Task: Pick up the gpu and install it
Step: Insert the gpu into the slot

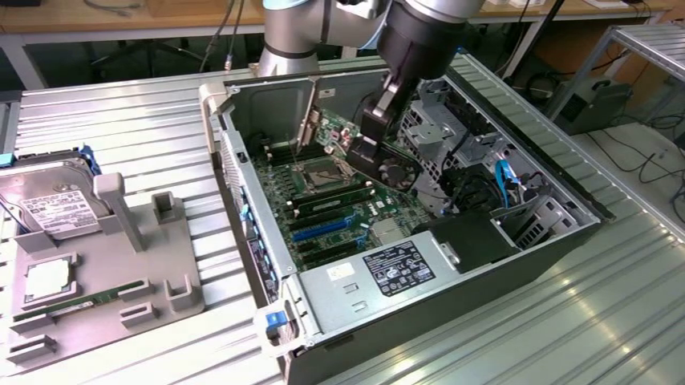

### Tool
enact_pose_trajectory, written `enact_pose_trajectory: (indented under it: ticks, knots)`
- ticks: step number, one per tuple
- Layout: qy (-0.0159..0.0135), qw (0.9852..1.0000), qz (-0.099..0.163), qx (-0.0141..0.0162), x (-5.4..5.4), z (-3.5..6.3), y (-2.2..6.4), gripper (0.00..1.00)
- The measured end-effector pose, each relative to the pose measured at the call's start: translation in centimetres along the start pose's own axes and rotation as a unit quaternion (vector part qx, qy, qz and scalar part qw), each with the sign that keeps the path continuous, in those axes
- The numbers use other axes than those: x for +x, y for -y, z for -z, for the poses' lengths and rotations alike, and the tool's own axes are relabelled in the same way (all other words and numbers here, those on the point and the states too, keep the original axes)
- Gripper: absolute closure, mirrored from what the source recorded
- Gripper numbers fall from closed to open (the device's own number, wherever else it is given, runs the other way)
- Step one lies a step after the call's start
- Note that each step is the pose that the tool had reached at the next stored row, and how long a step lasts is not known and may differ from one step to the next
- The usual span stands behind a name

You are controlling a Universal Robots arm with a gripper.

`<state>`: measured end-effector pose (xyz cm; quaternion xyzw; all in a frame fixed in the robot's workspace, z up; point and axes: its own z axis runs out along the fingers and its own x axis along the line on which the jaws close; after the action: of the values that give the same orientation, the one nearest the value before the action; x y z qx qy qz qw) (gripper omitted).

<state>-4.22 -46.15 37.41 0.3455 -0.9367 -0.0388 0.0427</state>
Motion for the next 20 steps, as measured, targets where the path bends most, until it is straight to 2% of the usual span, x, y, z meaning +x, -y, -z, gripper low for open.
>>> enact_pose_trajectory:
  ticks: [5,8,11,13,14,16,20]
  knots:
    - [-0.0042,0.9990,0.045,0.0019,-0.01,-0.14,0.01,0.74]
    - [-0.0068,0.9974,0.072,0.0031,-0.02,-0.22,0.03,0.74]
    - [-0.0094,0.9950,0.099,0.0043,-0.02,-0.32,0.04,0.74]
    - [-0.0115,0.9927,0.120,0.0053,-0.02,-0.39,0.04,0.74]
    - [-0.0135,0.9900,0.140,0.0064,-0.03,-0.48,0.05,0.74]
    - [-0.0155,0.9871,0.159,0.0075,-0.03,-0.56,0.06,0.74]
    - [-0.0193,0.9800,0.198,0.0098,-0.04,-0.75,0.08,0.74]
